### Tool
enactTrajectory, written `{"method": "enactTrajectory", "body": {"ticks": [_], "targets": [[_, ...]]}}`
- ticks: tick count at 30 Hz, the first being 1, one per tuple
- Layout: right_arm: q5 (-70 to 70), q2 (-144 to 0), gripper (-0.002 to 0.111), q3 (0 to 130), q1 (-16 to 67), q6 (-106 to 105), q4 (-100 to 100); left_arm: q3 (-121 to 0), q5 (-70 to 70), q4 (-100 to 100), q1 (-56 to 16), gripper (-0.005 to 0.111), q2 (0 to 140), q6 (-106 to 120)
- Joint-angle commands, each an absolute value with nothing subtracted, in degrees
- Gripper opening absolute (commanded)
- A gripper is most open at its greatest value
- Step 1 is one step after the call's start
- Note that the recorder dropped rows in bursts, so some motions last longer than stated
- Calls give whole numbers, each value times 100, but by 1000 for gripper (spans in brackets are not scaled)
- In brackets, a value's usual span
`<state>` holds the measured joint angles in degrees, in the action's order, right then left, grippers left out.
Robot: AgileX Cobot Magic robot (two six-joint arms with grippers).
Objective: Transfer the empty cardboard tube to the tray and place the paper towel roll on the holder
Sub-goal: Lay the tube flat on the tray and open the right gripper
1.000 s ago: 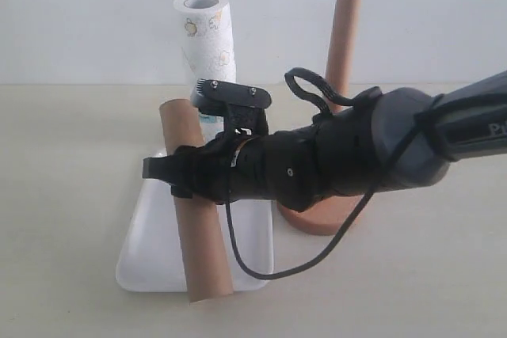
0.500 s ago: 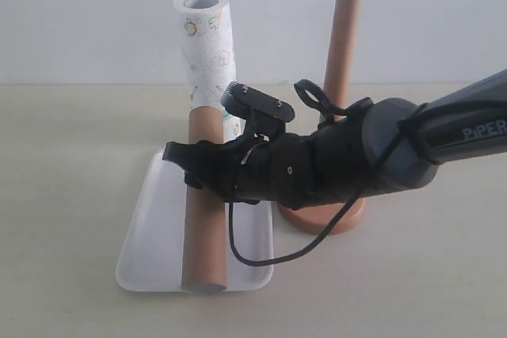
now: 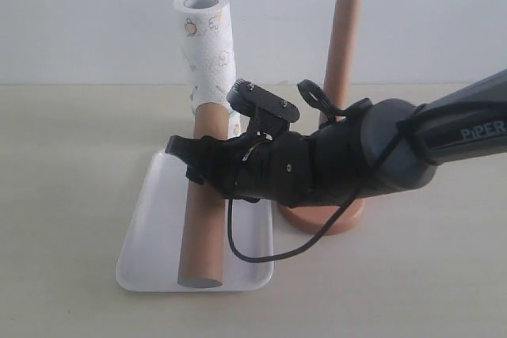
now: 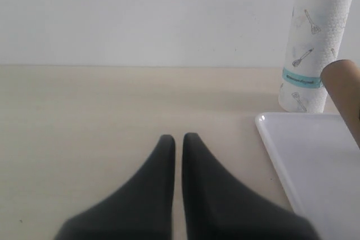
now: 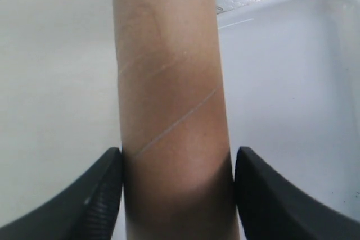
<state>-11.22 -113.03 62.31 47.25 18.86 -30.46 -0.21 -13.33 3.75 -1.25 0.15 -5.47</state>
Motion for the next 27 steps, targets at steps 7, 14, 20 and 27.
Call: {"method": "enactTrajectory", "body": {"ticks": [7, 14, 20, 27], "targets": [[-1557, -11794, 1, 6265, 4684, 1899, -3118, 0, -1324, 361, -112, 4, 0, -540], [-1645, -11797, 1, 6265, 4684, 1995, -3162, 0, -1324, 361, -112, 4, 0, -540], [-1657, -11797, 9, 6265, 4684, 2008, -3162, 0, -1324, 361, -112, 4, 0, -540], [-1646, -11797, 57, 6265, 4684, 1958, -3162, 0, -1335, 361, -112, 4, 0, -540]]}}
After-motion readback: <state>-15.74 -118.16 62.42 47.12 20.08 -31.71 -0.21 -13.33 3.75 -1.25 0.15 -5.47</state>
